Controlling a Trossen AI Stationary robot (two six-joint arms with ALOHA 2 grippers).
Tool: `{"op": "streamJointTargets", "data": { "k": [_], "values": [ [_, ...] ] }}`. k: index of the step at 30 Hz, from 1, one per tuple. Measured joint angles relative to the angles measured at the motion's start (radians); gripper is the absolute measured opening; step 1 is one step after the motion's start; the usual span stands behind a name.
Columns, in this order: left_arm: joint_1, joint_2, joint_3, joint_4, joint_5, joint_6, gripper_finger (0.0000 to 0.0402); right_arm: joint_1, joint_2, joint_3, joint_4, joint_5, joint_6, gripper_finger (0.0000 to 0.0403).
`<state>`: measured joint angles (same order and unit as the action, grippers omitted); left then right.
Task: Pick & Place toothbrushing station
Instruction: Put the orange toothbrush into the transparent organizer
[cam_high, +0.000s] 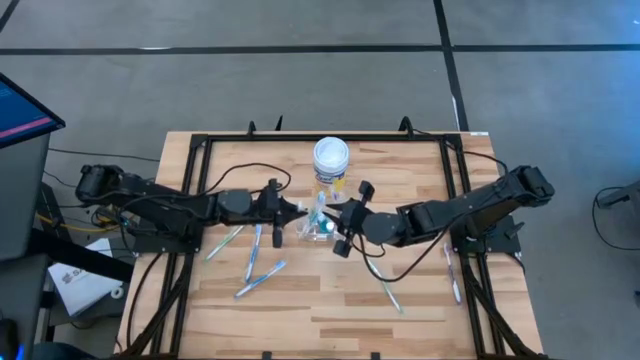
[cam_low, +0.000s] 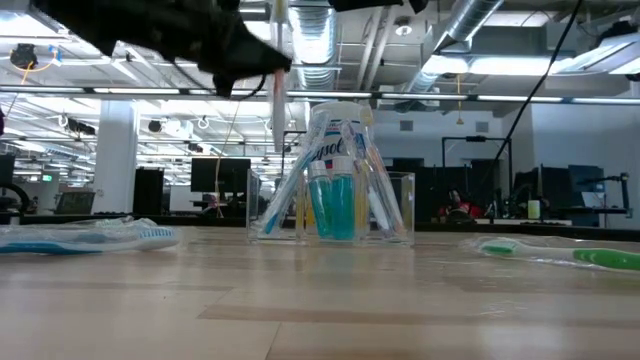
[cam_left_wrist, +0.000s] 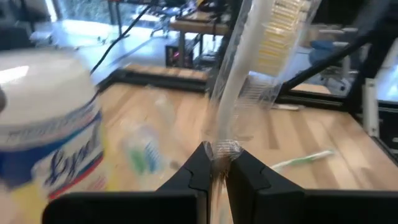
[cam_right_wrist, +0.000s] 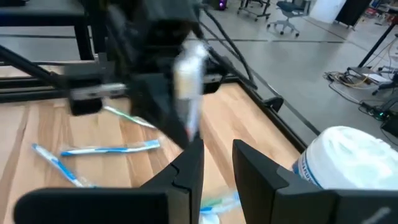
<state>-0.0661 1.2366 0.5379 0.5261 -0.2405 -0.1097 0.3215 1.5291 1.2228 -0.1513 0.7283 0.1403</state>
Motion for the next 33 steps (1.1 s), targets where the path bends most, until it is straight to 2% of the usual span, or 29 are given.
{"op": "streamJointTargets", "data": {
  "k": [4,8,14,23,33],
  "values": [
    [0.050,0.000,-0.051,0.036,0.008,-0.058,0.0014,0.007,0.000,0.000,-0.026,-0.001,0.019,0.0075],
    [0.081,0.000,-0.074,0.074,0.065,-0.106,0.0014,0.008,0.000,0.000,-0.032,0.000,0.021,0.0075],
    [0.084,0.005,-0.095,0.079,0.088,-0.141,0.0014,0.011,0.000,0.000,-0.032,-0.001,0.027,0.0075],
    [0.080,0.161,-0.110,0.230,0.101,-0.169,0.0015,0.012,0.000,0.000,-0.050,-0.001,0.038,0.0075],
    [0.077,0.224,-0.110,0.242,0.100,-0.188,0.0015,0.025,0.001,0.000,-0.098,-0.001,0.070,0.0075]
  ]
}}
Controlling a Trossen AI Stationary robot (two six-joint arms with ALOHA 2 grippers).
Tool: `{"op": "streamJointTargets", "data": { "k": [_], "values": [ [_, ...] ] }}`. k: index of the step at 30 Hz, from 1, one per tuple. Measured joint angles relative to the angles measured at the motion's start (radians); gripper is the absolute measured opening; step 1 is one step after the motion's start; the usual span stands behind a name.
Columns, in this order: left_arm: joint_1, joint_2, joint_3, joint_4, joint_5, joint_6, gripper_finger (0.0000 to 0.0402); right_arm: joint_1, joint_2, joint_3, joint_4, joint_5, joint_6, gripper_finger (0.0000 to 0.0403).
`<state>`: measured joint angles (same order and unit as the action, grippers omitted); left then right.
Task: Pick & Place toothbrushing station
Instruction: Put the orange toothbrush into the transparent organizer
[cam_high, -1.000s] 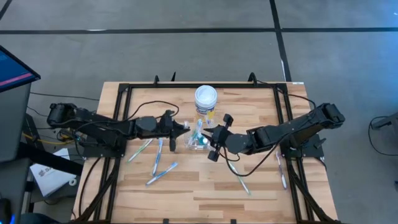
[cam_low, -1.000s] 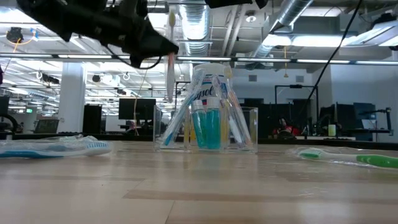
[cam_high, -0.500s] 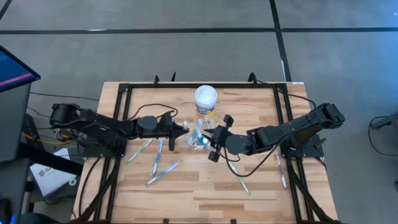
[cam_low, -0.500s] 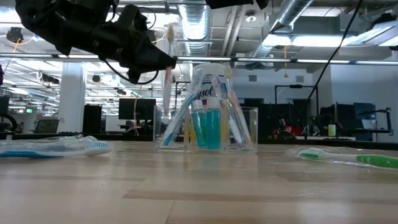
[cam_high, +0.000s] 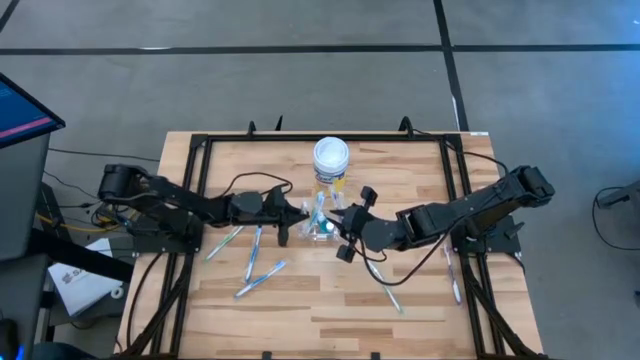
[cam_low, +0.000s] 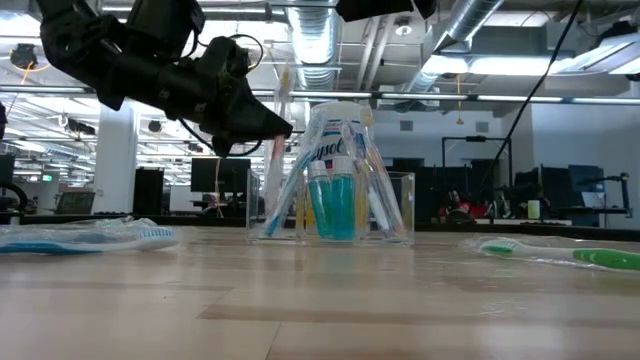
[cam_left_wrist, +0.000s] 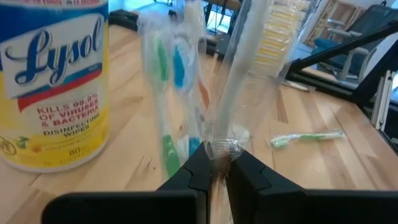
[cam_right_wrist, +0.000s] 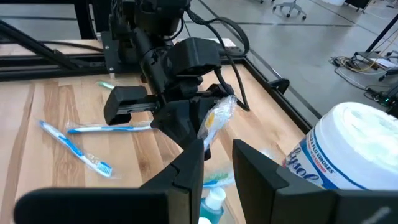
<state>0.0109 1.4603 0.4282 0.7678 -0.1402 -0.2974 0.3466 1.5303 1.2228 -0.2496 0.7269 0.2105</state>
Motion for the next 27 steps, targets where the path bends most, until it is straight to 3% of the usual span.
{"op": "streamJointTargets", "data": {
  "k": [8,27],
  "values": [
    [0.000,0.057,0.000,0.005,-0.001,-0.026,0.0019,-0.001,0.011,0.000,-0.010,0.000,0.001,0.0075],
    [0.000,0.045,0.000,-0.005,0.016,-0.044,0.0117,-0.001,0.034,0.001,-0.012,0.003,0.011,0.0075]
  ]
}}
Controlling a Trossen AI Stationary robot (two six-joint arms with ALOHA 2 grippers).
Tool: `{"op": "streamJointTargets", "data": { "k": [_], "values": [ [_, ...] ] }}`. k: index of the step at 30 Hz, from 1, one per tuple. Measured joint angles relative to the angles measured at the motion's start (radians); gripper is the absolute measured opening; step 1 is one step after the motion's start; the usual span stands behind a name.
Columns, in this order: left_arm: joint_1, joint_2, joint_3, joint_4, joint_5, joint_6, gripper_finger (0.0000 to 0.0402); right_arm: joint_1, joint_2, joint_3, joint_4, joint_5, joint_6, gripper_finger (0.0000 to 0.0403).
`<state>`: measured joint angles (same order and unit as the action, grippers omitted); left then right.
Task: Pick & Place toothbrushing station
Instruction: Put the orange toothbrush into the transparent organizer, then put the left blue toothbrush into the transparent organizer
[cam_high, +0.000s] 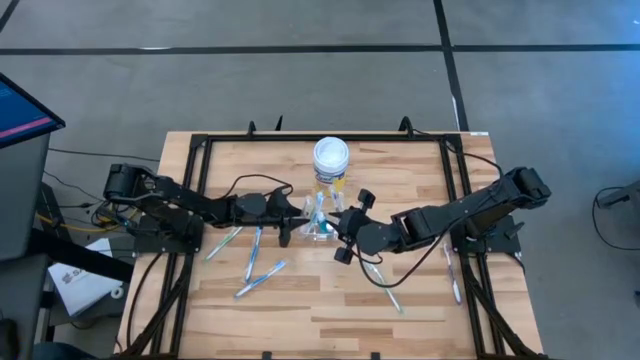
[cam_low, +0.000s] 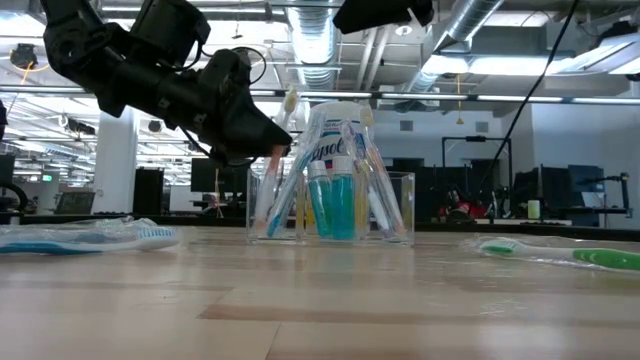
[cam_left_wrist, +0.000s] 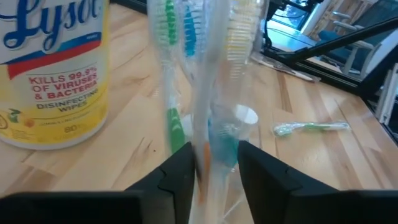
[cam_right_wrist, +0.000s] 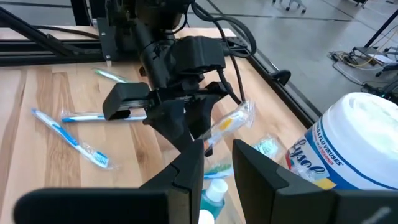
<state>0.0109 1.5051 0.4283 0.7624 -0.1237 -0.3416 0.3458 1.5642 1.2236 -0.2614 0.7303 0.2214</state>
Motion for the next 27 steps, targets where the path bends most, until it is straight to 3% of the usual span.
{"op": "streamJointTargets", "data": {
  "k": [8,14,23,27],
  "values": [
    [0.005,-0.016,0.002,0.006,0.025,0.001,0.0175,0.000,0.000,0.000,-0.002,0.000,0.005,0.0075],
    [0.005,-0.095,0.001,-0.042,0.022,0.050,0.0205,0.000,0.000,0.000,-0.020,0.000,0.016,0.0075],
    [-0.004,-0.239,0.000,-0.238,0.019,0.045,0.0200,0.000,0.000,-0.001,-0.021,0.000,0.016,0.0075],
    [-0.027,-0.274,0.000,-0.320,0.025,-0.039,0.0191,0.000,0.000,-0.001,-0.021,0.000,0.016,0.0075]
  ]
}}
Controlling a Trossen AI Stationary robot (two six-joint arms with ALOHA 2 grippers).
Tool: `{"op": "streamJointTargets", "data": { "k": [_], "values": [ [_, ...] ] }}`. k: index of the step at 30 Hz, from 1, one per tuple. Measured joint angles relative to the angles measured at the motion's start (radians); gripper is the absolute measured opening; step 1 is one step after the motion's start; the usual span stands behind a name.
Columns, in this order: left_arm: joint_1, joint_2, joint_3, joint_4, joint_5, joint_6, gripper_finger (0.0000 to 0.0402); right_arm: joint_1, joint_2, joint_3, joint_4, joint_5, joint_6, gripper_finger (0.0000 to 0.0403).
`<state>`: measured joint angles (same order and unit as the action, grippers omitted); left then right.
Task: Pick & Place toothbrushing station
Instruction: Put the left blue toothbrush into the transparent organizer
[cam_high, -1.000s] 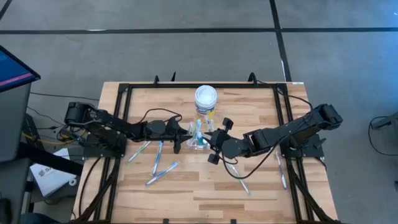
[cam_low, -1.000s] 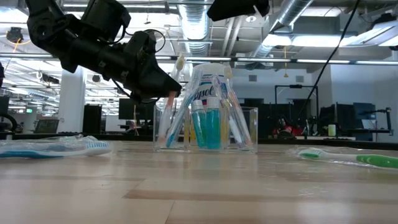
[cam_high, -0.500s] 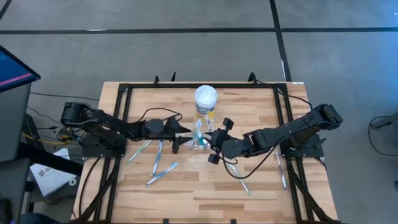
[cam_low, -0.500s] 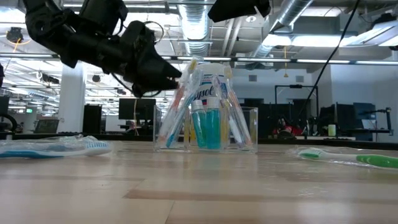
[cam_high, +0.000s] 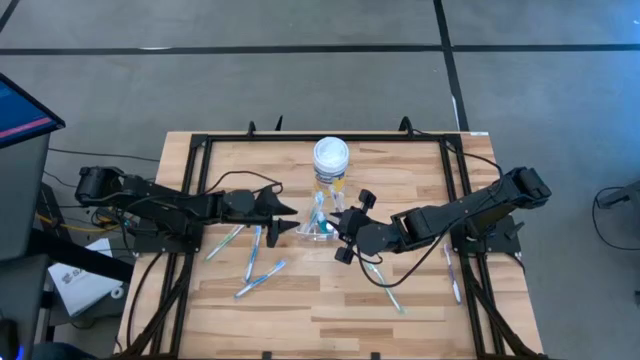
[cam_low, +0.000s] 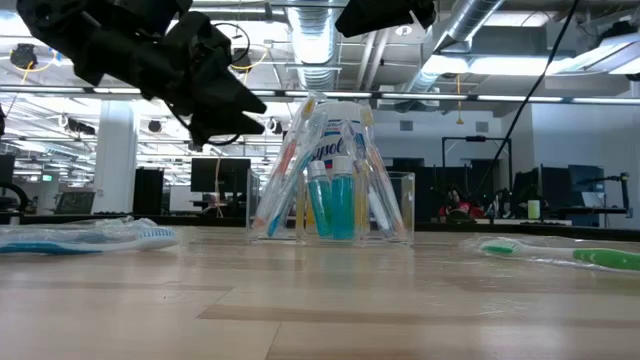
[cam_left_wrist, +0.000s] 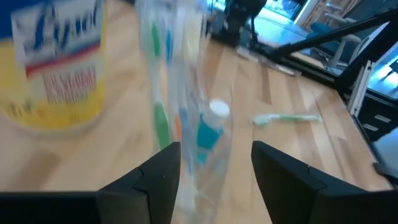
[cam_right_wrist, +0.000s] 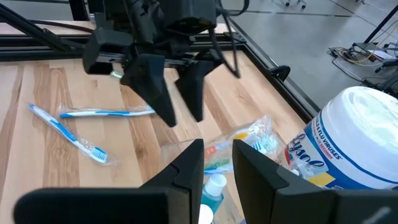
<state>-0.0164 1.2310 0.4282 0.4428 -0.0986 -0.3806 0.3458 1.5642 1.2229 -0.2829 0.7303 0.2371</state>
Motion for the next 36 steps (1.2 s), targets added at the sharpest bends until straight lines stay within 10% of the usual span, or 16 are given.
{"op": "streamJointTargets", "data": {
  "k": [36],
  "values": [
    [-0.077,-0.120,0.000,-0.767,0.178,-0.443,0.0153,0.000,0.000,0.000,-0.001,0.000,0.010,0.0075]
  ]
}}
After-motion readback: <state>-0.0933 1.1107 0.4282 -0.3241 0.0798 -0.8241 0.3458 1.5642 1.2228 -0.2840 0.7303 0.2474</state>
